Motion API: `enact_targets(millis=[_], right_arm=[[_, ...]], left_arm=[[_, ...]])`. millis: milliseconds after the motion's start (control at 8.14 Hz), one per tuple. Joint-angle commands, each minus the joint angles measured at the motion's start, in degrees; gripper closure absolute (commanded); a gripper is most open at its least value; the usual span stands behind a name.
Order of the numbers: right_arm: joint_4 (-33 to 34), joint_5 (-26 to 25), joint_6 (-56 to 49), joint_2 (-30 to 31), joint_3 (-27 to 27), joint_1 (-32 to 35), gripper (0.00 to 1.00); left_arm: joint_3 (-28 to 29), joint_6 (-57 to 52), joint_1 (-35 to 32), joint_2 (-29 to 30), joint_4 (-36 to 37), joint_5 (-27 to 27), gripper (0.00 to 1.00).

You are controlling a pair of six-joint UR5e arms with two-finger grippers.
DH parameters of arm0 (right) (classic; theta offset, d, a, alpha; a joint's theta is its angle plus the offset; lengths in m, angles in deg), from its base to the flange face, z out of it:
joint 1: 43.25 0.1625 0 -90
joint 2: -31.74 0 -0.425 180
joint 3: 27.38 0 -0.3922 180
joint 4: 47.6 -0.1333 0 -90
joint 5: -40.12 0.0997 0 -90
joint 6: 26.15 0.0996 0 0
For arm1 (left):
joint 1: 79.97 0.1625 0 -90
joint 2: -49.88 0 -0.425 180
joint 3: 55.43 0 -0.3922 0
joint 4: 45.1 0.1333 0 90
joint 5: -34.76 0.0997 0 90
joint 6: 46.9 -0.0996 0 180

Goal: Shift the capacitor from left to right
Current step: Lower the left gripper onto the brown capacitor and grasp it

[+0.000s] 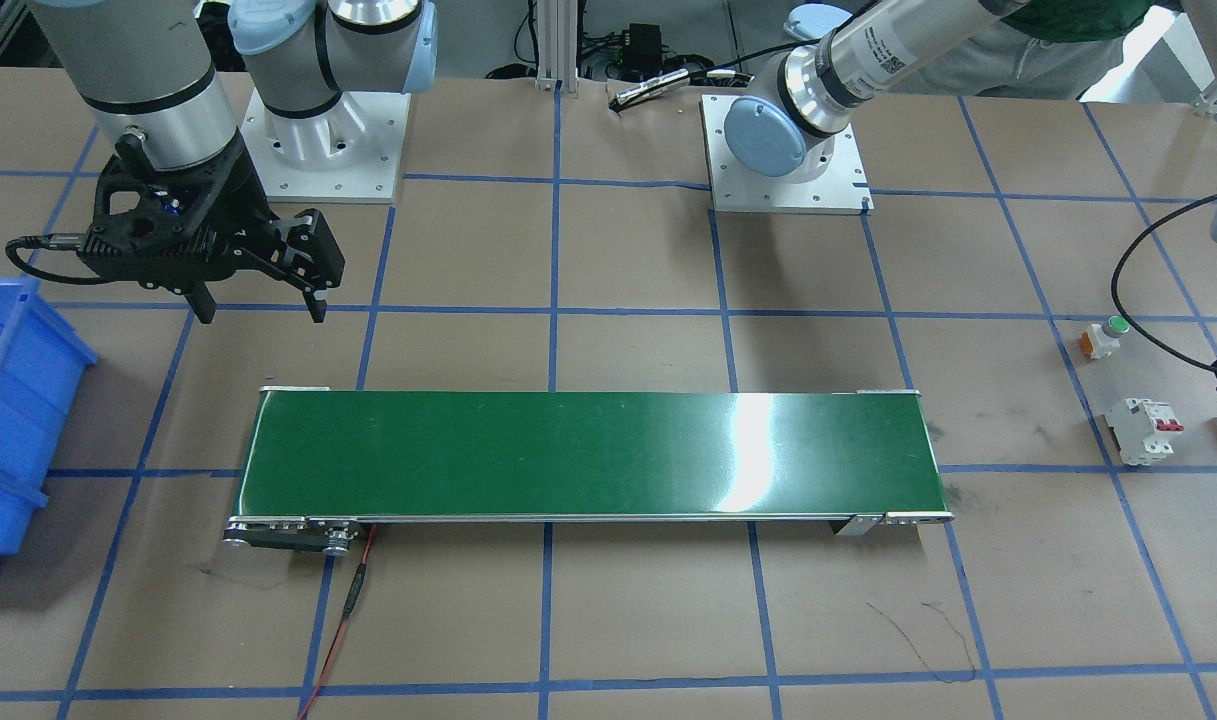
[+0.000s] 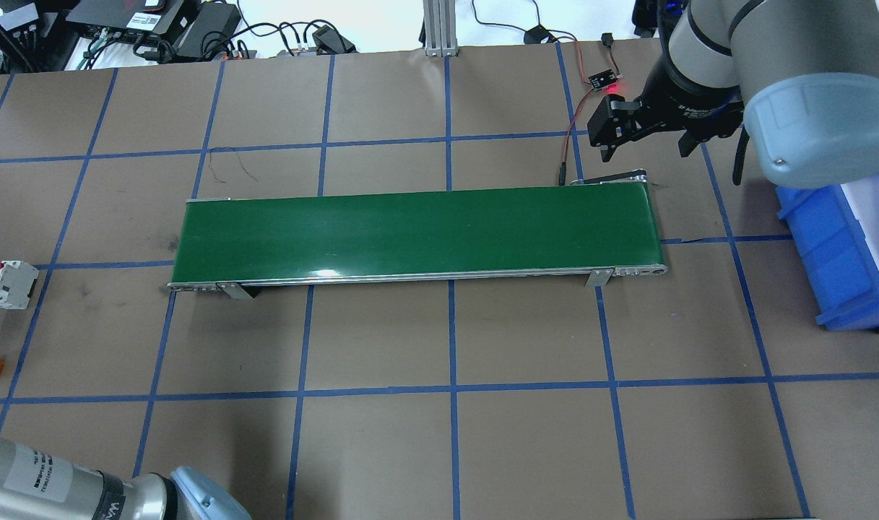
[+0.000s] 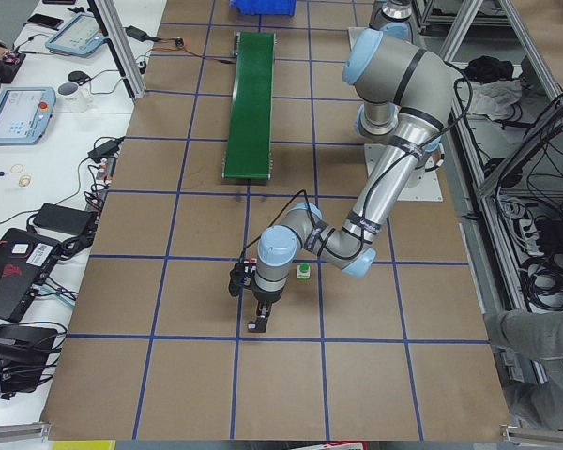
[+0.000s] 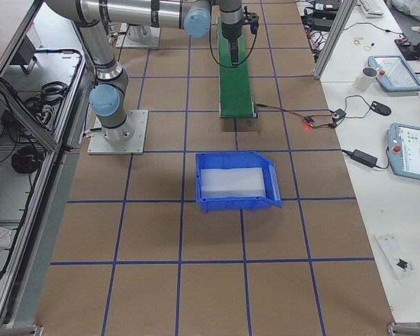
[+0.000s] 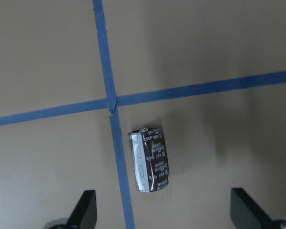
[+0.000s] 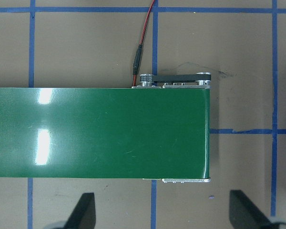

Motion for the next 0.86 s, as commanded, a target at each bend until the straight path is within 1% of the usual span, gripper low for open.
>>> enact_targets(millis=[0, 123, 246, 368, 491, 614, 737], right_arm=[[-0.04, -0.12, 0.05, -0.18, -0.01, 0.0, 0.0], [-0.04, -0.12, 0.05, -0.18, -0.09, 0.0, 0.0], [-0.04, -0.12, 0.14, -0.18, -0.09, 0.0, 0.0], [-0.04, -0.12, 0.75, -0.18, -0.09, 0.0, 0.0], [-0.04, -0.12, 0.84, -0.18, -0.09, 0.0, 0.0], [-0.04, -0.12, 0.93, -0.18, -0.09, 0.0, 0.0], [-0.13, -0.12, 0.93, -0.18, -0.09, 0.0, 0.0]], left_arm=[[0.68, -0.33, 1.79, 2.24, 0.82, -1.81, 0.0], [0.68, -0.33, 1.88, 2.59, 0.83, -1.91, 0.0], [0.76, -0.33, 1.97, 3.73, 1.0, -1.91, 0.04], [0.59, -0.25, 1.97, 4.61, 3.96, -2.43, 0.04], [0.68, -0.33, 1.97, 5.4, 4.25, -3.83, 0.04], [0.76, -0.33, 1.97, 5.76, 4.25, -3.84, 0.04], [0.68, -0.33, 1.97, 5.85, 4.17, -3.84, 0.07]])
